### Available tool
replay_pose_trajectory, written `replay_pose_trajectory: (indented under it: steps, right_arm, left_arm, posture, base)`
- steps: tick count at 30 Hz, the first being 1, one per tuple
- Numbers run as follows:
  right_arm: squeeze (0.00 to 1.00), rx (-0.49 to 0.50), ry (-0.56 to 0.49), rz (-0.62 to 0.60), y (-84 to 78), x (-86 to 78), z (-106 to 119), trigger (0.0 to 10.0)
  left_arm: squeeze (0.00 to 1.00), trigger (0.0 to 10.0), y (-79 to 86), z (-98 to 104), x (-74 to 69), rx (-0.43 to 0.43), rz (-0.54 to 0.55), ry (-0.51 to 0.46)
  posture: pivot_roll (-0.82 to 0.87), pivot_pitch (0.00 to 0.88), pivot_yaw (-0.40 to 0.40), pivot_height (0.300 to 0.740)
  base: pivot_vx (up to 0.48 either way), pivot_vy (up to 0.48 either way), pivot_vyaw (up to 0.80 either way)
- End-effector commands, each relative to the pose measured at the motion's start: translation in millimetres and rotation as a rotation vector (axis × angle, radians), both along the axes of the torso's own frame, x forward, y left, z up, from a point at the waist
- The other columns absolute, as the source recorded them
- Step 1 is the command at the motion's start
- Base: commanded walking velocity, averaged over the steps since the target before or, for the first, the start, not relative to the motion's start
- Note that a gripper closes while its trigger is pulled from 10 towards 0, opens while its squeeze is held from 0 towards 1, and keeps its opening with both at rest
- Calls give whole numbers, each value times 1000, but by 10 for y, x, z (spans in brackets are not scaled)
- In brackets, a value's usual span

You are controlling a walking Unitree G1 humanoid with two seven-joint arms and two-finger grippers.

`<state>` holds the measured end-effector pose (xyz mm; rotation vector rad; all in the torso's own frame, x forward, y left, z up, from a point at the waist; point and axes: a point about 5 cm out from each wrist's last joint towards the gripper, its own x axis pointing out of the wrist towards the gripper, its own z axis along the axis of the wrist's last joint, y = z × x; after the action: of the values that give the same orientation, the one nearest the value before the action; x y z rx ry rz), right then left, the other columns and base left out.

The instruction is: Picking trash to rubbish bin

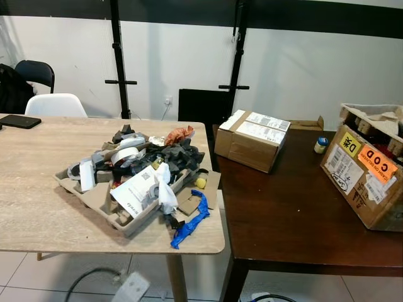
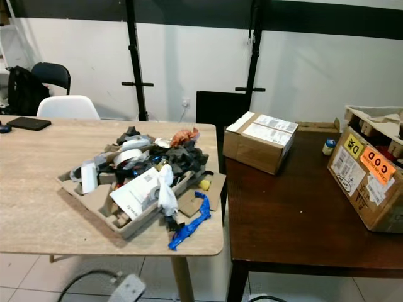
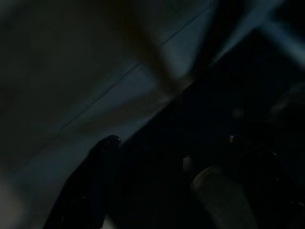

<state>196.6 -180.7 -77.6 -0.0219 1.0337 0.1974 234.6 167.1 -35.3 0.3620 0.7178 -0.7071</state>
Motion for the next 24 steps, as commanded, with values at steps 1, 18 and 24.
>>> replay_pose_trajectory:
  steps: [1,18,24]
  right_arm:
    - [0,-2,5,24,5,-30,-14,10000]
    - [0,15,-12,70,-56,30,33,10000]
    - [0,35,-19,64,4,62,43,10000]
  left_arm:
    - [0,10000,4,-12,-55,2,-64,28]
    - [0,10000,-414,1544,270,-428,-441,-141]
    - [0,10000,-334,2106,636,-526,-276,-472]
  posture:
    - [101,0,-43,740]
    - [124,0,-63,740]
    - [125,0,-64,740]
  base:
    - [0,0,0]
    - [0,0,0]
    - [0,0,0]
